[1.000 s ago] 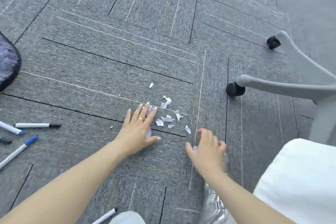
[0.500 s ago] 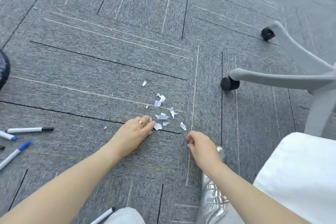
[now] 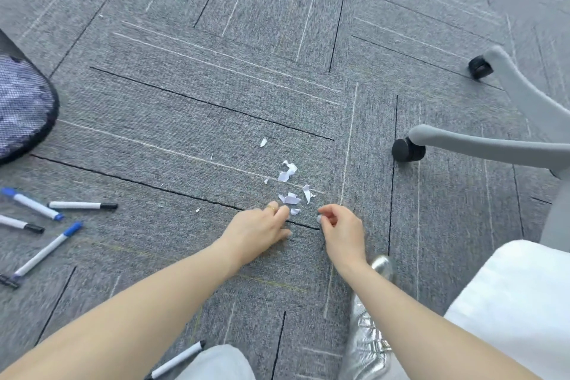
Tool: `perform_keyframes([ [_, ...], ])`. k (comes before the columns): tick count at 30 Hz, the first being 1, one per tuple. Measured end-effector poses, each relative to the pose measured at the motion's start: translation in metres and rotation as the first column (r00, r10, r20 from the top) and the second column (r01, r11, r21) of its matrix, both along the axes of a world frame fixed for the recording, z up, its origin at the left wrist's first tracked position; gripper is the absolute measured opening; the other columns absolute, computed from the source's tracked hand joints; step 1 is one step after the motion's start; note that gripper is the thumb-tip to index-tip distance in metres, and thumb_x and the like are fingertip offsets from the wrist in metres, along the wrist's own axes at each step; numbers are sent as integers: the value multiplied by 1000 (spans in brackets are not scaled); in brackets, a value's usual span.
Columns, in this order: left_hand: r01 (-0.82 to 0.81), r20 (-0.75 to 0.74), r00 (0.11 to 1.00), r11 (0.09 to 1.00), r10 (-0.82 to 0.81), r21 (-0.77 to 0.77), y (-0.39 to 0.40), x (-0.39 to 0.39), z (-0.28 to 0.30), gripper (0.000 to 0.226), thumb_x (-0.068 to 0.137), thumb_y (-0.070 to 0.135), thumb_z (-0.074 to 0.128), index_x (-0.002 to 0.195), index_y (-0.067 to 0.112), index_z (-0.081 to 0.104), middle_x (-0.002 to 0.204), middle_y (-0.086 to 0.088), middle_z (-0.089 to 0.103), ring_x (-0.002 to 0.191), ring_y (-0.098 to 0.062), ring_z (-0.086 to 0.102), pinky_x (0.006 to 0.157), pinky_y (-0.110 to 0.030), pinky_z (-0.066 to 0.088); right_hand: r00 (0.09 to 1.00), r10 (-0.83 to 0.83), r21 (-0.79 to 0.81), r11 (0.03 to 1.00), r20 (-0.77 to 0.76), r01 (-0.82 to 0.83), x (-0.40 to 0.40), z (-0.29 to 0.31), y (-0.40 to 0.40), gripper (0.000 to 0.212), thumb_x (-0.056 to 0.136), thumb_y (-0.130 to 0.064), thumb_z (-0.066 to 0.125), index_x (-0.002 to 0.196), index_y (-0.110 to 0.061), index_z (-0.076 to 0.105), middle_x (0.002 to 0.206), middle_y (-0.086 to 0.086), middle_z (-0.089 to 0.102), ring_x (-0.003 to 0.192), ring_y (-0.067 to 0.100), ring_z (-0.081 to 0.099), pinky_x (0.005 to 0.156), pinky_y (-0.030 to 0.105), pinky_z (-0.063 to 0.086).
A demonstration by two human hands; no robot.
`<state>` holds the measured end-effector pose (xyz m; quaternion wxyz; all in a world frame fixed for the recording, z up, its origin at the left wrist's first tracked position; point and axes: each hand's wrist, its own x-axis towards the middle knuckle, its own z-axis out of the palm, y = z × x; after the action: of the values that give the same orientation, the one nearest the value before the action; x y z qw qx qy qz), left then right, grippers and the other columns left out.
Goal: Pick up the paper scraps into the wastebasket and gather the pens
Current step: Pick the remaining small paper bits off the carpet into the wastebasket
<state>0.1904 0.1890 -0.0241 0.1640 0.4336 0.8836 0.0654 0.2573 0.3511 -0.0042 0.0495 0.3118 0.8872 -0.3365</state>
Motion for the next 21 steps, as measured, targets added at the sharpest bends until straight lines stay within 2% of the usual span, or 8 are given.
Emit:
perform_keyframes([
  [3, 0, -77, 997, 998, -5, -66, 10, -5, 4, 47, 98, 40, 33, 133, 8, 33, 106, -7, 59, 80, -27, 67, 51, -28, 38, 992, -114, -153, 983, -60, 103, -14, 6, -2, 12, 86, -12, 60, 96, -18, 62, 87, -6, 63, 78, 5, 56, 63, 9, 40],
  [7, 7, -175, 984, 994, -26, -106, 10, -6, 6, 39, 96, 20, 42, 133, 8, 40, 99, -3, 67, 69, -21, 69, 43, -27, 42, 989, -131, -326, 940, -63, 104, -33, 0, -13, 30, 85, -7, 59, 113, -18, 58, 103, 1, 55, 81, 9, 57, 65, 8, 40],
  [9, -16, -78, 997, 994, 7, -109, 13, -5, 8, 47, 93, 5, 38, 139, 8, 27, 109, -7, 61, 83, -28, 67, 53, -32, 39, 995, -89, -309, 949, -50, 69, -32, -5, -19, 36, 87, -5, 57, 120, -18, 55, 111, -1, 46, 80, 3, 54, 65, 4, 40],
  [11, -83, 17, 996, 989, 86, -126, 13, -8, 12, 49, 90, -2, 39, 135, 10, 26, 106, -9, 60, 86, -31, 65, 57, -35, 38, 996, -67, -248, 967, -58, 50, -28, -7, -22, 32, 89, -8, 55, 119, -18, 56, 112, -2, 43, 76, -1, 51, 65, 4, 38],
  [15, -310, 193, 928, 948, 319, -74, -11, -4, 13, 24, 91, -3, 34, 110, 13, 32, 78, -5, 54, 69, -30, 59, 55, -37, 40, 996, -46, -167, 985, -78, 33, -28, -8, -27, 24, 93, -20, 51, 115, -18, 60, 110, -5, 46, 76, -5, 49, 60, 4, 36],
  [17, -430, 240, 875, 903, 420, -15, -29, -4, 10, 11, 97, 7, 32, 105, 15, 31, 69, 0, 52, 58, -26, 55, 50, -35, 42, 997, -18, -145, 989, -75, 7, -28, -8, -31, 26, 94, -28, 49, 115, -19, 59, 108, -8, 46, 76, -8, 47, 57, 4, 35],
  [19, -517, 264, 829, 856, 492, 27, -44, -7, 7, 7, 100, 16, 29, 105, 14, 33, 62, 1, 51, 51, -21, 49, 45, -32, 37, 997, 13, -132, 991, -81, -24, -26, -9, -36, 29, 91, -34, 52, 118, -22, 57, 109, -9, 47, 78, -7, 48, 64, 6, 37],
  [21, -550, 275, 810, 834, 518, 49, -53, -8, 3, 9, 100, 19, 28, 105, 14, 34, 62, -1, 55, 52, -22, 51, 47, -34, 40, 994, 50, -110, 992, -92, -60, -23, -12, -41, 40, 86, -35, 60, 124, -24, 54, 109, -9, 47, 86, 1, 51, 78, 19, 44],
])
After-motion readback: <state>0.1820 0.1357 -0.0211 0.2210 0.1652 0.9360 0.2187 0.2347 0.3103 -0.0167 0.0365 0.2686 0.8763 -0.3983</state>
